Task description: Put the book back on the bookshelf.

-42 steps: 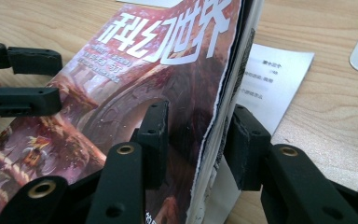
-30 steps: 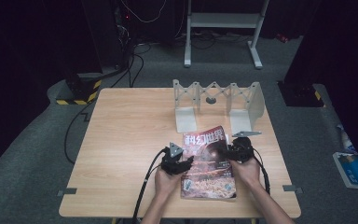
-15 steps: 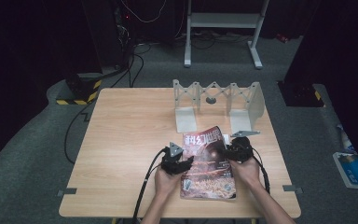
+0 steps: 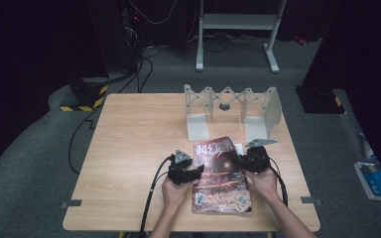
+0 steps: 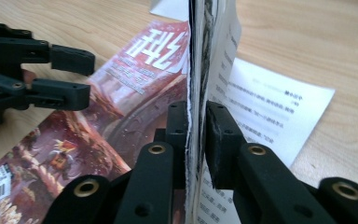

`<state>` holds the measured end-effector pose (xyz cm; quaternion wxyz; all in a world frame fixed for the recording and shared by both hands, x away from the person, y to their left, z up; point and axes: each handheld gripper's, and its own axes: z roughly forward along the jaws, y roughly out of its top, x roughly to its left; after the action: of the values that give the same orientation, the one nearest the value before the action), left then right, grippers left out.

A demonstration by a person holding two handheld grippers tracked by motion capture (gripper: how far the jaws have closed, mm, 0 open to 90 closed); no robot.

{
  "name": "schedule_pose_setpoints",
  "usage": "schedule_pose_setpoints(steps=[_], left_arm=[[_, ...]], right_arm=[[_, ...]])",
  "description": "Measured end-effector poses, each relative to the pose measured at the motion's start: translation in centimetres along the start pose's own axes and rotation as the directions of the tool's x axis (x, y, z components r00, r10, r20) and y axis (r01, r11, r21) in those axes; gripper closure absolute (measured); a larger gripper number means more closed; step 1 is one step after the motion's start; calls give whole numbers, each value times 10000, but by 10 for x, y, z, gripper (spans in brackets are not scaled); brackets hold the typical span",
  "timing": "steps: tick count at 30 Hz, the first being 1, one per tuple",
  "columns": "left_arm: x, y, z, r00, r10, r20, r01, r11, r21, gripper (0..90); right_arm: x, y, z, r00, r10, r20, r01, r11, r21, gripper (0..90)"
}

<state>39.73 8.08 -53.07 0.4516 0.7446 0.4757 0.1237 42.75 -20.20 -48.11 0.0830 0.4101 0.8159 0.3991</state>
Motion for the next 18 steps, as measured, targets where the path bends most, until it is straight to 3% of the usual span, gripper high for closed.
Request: schedule_pose_setpoints(steps=[12,18], left_arm=[[2,1,-3,9998,-89,-150,88,10000,-44,364],[4,1,-3,9998,-207,4,207,9998,-81,325]], right_arm=[[13,5,-13,9976,-682,87,686,9953,-687,836],[18,9,-21,9966,-781,-243,754,9923,-984,839]])
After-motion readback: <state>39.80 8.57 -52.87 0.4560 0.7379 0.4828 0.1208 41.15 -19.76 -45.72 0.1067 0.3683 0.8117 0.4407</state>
